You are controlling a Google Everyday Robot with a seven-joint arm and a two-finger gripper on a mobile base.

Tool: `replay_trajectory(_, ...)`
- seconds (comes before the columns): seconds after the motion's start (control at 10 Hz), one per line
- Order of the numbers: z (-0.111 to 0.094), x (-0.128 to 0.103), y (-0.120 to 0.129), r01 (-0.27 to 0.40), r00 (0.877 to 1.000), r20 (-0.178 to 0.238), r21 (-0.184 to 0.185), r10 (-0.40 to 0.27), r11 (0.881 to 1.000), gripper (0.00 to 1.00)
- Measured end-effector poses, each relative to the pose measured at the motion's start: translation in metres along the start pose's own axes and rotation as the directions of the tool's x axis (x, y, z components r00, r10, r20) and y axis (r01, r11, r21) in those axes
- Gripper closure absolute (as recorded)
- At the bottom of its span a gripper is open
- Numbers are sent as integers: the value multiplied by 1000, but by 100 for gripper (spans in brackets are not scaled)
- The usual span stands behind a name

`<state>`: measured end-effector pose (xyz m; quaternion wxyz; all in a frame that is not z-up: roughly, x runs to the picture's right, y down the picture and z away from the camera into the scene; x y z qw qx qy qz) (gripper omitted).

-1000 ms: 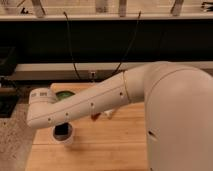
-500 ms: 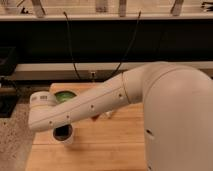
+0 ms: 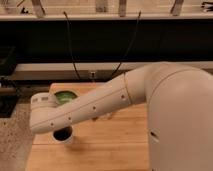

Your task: Place the eraser in the ceramic cup

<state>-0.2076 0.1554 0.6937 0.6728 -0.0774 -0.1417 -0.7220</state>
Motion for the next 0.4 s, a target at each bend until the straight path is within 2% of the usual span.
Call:
replay_trajectory(0.2,-5,4,1,-5,1000,5,3,5,1000,25)
replay_trajectory(0.4,2,2,-7,9,1000,10,2,-9,1000,44)
